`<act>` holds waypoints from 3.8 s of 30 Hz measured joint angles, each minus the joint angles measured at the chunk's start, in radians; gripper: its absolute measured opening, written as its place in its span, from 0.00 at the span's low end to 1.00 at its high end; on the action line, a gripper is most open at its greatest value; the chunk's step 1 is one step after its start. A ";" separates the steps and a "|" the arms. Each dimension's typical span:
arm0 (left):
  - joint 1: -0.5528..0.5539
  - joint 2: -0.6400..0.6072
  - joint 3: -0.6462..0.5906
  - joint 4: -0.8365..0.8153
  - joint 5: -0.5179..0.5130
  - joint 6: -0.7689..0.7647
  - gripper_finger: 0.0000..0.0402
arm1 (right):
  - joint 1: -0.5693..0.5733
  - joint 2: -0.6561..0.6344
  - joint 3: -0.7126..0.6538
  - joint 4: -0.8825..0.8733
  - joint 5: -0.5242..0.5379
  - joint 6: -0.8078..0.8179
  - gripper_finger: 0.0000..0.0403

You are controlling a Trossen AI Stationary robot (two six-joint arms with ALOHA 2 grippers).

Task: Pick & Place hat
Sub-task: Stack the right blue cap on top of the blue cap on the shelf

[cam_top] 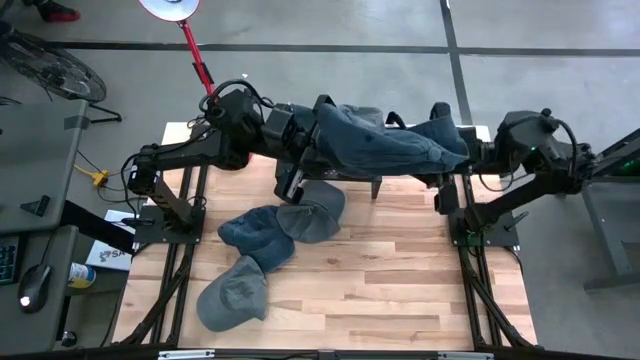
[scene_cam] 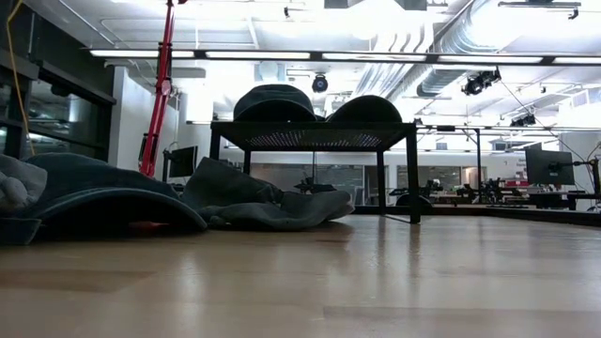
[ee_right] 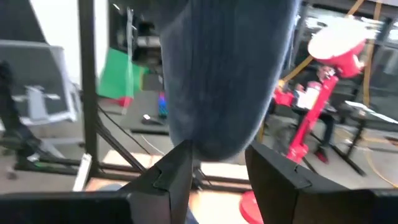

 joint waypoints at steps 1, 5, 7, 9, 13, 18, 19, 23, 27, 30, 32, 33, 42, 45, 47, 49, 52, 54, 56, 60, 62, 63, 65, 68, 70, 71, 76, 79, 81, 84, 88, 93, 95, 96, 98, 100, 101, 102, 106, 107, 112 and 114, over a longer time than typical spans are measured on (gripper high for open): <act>0.000 0.000 0.000 0.000 0.000 0.000 0.01 | -0.004 0.000 0.000 0.010 -0.023 0.003 0.35; -0.001 0.000 0.001 0.000 0.004 -0.006 0.01 | -0.007 0.003 0.000 0.022 -0.060 0.006 0.34; -0.001 0.000 0.001 0.000 0.003 -0.017 0.01 | -0.007 0.003 0.000 0.020 -0.065 0.005 0.32; 0.000 0.000 0.001 0.001 0.003 -0.019 0.01 | -0.007 0.003 0.000 0.021 -0.075 0.005 0.28; -0.001 0.000 0.001 0.004 0.004 -0.028 0.03 | -0.006 0.002 0.000 0.020 -0.096 0.005 0.16; 0.000 0.000 0.003 0.006 0.003 -0.049 0.03 | -0.006 0.002 0.000 0.020 -0.177 -0.002 0.03; 0.000 0.000 0.003 0.006 0.003 -0.049 0.03 | -0.006 0.002 0.000 0.021 -0.184 -0.001 0.03; 0.000 0.000 0.003 0.005 -0.008 -0.048 0.05 | -0.006 0.002 0.000 0.023 -0.189 0.014 0.02; 0.000 -0.002 0.004 -0.026 -0.042 -0.040 0.14 | -0.006 0.001 0.000 0.022 -0.174 0.025 0.02; 0.000 -0.004 0.005 -0.083 -0.049 -0.037 0.26 | -0.006 -0.005 0.000 0.007 -0.155 0.041 0.02; 0.001 -0.004 0.005 -0.148 -0.059 -0.037 0.35 | -0.009 -0.013 0.000 -0.004 -0.137 0.062 0.02; 0.001 -0.003 0.004 -0.190 -0.075 -0.036 0.39 | -0.012 -0.018 0.000 -0.012 -0.125 0.074 0.02; 0.001 -0.087 0.002 -0.700 -0.355 0.062 0.55 | -0.012 -0.048 0.001 -0.271 -0.072 0.228 0.02; 0.000 -0.100 0.000 -0.803 -0.401 0.084 0.55 | -0.012 -0.050 0.001 -0.362 -0.071 0.269 0.02; 0.000 -0.112 -0.001 -0.857 -0.402 0.102 0.55 | -0.012 -0.048 0.001 -0.410 -0.072 0.288 0.02; 0.000 -0.125 0.000 -0.884 -0.399 0.118 0.55 | -0.012 -0.048 0.001 -0.442 -0.074 0.305 0.02; -0.001 -0.139 0.001 -0.920 -0.385 0.157 0.55 | -0.013 -0.048 0.001 -0.495 -0.071 0.340 0.02; -0.008 -0.139 0.001 -0.939 -0.385 0.172 0.55 | -0.014 -0.048 0.001 -0.534 -0.063 0.367 0.02; -0.015 -0.141 0.000 -0.952 -0.391 0.190 0.55 | -0.013 -0.045 0.001 -0.573 -0.055 0.395 0.01; -0.034 -0.147 0.001 -0.945 -0.432 0.261 0.55 | -0.012 -0.037 0.001 -0.610 -0.063 0.415 0.01; -0.037 -0.147 0.001 -0.962 -0.515 0.299 0.55 | -0.013 -0.035 0.001 -0.611 -0.066 0.421 0.01; -0.043 -0.145 0.001 -0.975 -0.550 0.318 0.55 | -0.013 -0.034 0.001 -0.614 -0.068 0.426 0.01; -0.051 -0.145 0.001 -0.998 -0.605 0.337 0.55 | -0.013 -0.034 0.001 -0.630 -0.085 0.427 0.01; -0.053 -0.161 0.001 -1.036 -0.663 0.363 0.55 | -0.013 -0.033 0.001 -0.670 -0.101 0.438 0.01; -0.053 -0.171 0.002 -1.039 -0.671 0.364 0.55 | -0.012 -0.033 0.001 -0.693 -0.105 0.445 0.01; -0.053 -0.181 0.001 -1.052 -0.671 0.361 0.55 | -0.013 -0.033 0.001 -0.703 -0.106 0.445 0.01; -0.053 -0.196 0.001 -1.056 -0.667 0.368 0.55 | -0.013 -0.030 0.001 -0.718 -0.115 0.448 0.01; -0.053 -0.192 0.001 -1.050 -0.624 0.380 0.55 | -0.012 -0.022 0.001 -0.718 -0.126 0.447 0.01; -0.053 -0.182 0.001 -1.048 -0.613 0.385 0.55 | -0.012 -0.010 0.001 -0.718 -0.124 0.444 0.01; -0.053 -0.159 0.001 -1.049 -0.606 0.401 0.55 | -0.012 0.018 0.001 -0.718 -0.120 0.443 0.01; -0.053 -0.149 0.000 -1.049 -0.575 0.401 0.55 | -0.012 0.045 0.001 -0.719 -0.104 0.445 0.01; -0.053 -0.149 0.000 -1.053 -0.480 0.398 0.55 | -0.026 0.059 0.001 -0.718 -0.091 0.449 0.01; -0.055 -0.149 0.000 -1.059 -0.456 0.391 0.55 | -0.035 0.059 0.001 -0.716 -0.084 0.458 0.01; -0.061 -0.149 0.000 -1.066 -0.455 0.388 0.55 | -0.039 0.059 0.001 -0.714 -0.082 0.459 0.01; -0.068 -0.149 0.000 -1.083 -0.468 0.384 0.55 | -0.045 0.058 0.001 -0.701 -0.083 0.459 0.01; -0.069 -0.149 0.000 -1.082 -0.468 0.389 0.55 | -0.047 0.058 0.001 -0.693 -0.085 0.459 0.01; -0.076 -0.149 0.000 -1.077 -0.467 0.390 0.55 | -0.047 0.058 0.001 -0.693 -0.086 0.459 0.01; -0.080 -0.149 0.000 -1.067 -0.477 0.391 0.55 | -0.047 0.062 0.001 -0.690 -0.088 0.459 0.01; -0.081 -0.149 0.000 -1.046 -0.526 0.410 0.55 | -0.047 0.069 0.001 -0.687 -0.093 0.459 0.01; -0.081 -0.149 0.000 -1.048 -0.526 0.410 0.55 | -0.047 0.070 0.001 -0.687 -0.093 0.459 0.01; -0.081 -0.149 0.000 -1.062 -0.529 0.409 0.55 | -0.047 0.070 0.001 -0.676 -0.085 0.459 0.01; -0.080 -0.149 0.001 -1.074 -0.532 0.409 0.55 | -0.047 0.070 0.001 -0.670 -0.083 0.459 0.01</act>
